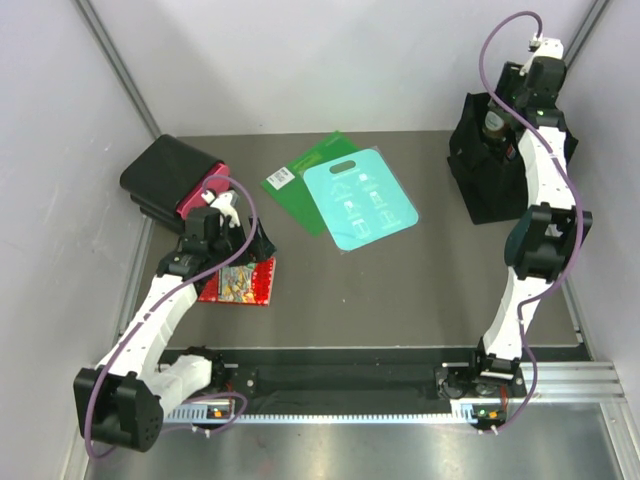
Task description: Place the beverage into the canvas bag
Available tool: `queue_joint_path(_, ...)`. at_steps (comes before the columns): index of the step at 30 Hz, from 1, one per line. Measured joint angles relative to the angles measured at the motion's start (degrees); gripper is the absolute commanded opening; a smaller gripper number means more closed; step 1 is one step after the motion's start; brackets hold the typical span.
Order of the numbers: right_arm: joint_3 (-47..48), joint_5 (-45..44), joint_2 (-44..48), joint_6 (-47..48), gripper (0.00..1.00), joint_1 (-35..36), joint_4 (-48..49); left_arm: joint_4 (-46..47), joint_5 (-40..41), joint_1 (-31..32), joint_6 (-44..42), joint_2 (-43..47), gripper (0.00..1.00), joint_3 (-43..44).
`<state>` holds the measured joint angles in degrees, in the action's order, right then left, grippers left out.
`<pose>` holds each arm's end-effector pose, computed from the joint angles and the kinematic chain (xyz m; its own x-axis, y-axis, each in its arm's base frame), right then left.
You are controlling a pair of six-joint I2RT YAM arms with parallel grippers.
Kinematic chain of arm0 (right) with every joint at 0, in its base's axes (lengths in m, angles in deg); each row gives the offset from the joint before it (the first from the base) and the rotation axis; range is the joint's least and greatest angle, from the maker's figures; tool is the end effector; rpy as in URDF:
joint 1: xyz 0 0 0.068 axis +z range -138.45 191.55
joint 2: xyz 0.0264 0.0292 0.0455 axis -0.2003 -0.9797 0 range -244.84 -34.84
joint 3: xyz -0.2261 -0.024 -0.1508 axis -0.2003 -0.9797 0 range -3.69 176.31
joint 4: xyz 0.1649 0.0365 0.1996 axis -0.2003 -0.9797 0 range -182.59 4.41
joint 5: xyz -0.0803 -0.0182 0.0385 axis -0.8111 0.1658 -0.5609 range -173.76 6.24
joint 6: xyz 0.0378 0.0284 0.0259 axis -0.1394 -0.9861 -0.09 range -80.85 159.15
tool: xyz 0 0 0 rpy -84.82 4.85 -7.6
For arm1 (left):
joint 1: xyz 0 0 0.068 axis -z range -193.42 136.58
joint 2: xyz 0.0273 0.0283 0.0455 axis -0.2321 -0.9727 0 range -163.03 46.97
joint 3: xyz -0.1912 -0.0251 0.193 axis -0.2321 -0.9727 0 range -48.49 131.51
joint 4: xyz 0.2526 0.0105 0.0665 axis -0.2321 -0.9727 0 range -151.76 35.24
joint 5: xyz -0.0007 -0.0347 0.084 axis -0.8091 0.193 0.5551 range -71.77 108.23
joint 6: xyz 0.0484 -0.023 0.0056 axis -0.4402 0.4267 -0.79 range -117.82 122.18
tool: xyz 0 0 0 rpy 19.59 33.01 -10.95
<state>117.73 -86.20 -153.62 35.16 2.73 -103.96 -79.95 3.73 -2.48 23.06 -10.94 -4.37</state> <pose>0.4885 -0.0774 0.3865 -0.2537 0.1097 -0.9610 0.2119 0.9757 0.0554 0.2106 -0.0498 0.2689 -0.7106 -0.2141 -0.6702 0.1301 0.8962 -0.4242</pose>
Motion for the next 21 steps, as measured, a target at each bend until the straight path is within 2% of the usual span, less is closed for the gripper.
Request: queue_joint_path(21,0.3,-1.4,0.5,1.8,0.00,-1.8,-2.7,0.0,-0.1,0.0,0.0,0.0,0.91,0.0)
